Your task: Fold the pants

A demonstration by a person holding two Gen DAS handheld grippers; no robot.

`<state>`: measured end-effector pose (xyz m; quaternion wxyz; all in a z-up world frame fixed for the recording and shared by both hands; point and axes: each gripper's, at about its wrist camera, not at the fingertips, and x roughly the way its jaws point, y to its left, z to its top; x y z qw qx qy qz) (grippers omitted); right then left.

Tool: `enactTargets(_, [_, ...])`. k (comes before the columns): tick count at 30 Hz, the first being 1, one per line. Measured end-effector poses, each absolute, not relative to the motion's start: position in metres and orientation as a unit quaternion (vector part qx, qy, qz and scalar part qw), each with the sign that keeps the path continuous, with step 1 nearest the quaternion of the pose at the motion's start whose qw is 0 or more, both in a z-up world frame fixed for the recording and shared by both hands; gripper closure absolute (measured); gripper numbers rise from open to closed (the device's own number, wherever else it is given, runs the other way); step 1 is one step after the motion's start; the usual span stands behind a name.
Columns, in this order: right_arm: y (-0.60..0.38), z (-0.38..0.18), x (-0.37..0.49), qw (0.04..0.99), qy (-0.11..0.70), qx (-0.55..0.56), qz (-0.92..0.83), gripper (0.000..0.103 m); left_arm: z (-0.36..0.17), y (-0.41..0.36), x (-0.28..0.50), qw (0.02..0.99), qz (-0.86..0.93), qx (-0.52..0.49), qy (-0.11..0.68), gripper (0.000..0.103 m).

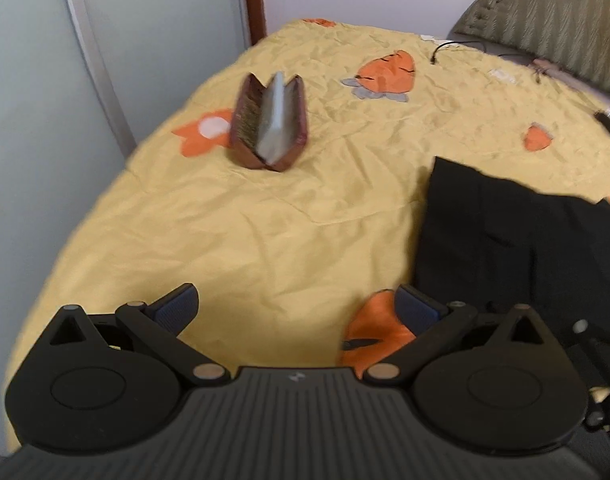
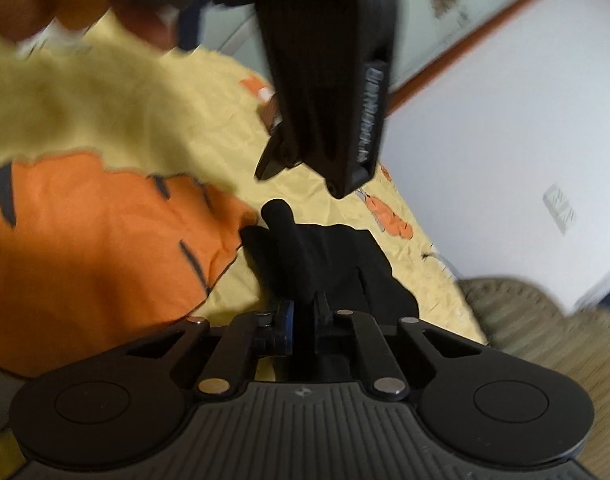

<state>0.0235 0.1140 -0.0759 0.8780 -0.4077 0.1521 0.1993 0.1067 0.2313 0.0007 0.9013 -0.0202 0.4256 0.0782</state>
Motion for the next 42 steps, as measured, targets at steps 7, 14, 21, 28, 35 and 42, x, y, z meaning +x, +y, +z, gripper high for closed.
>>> enactTargets(7, [0.1, -0.059, 0.027, 0.898, 0.161, -0.353, 0.207, 0.096, 0.006, 0.231, 0.123, 0.882, 0.001, -0.128, 0.453, 0.0])
enactTargets(14, [0.083, -0.04, 0.035, 0.914, 0.165, -0.308, 0.207, 0.096, -0.003, 0.224, 0.145, 0.853, -0.039, -0.218, 0.473, 0.0])
enactTargets(21, [0.074, -0.033, 0.037, 0.92, 0.167, -0.29, 0.206, 0.096, -0.026, 0.221, 0.178, 0.808, -0.079, -0.335, 0.478, 0.0])
enactTargets(28, [0.075, -0.033, 0.037, 0.926, 0.164, -0.274, 0.2, 0.096, -0.025, 0.209, 0.2, 0.798, -0.097, -0.343, 0.486, 0.072])
enactTargets(35, [0.071, -0.041, 0.033, 0.929, 0.173, -0.282, 0.165, 0.032, -0.018, 0.207, 0.196, 0.81, -0.107, -0.316, 0.482, 0.088])
enactTargets(42, [0.074, -0.056, 0.027, 0.925, 0.197, -0.29, 0.146, 0.022, -0.009, 0.197, 0.194, 0.825, -0.108, -0.283, 0.477, 0.088])
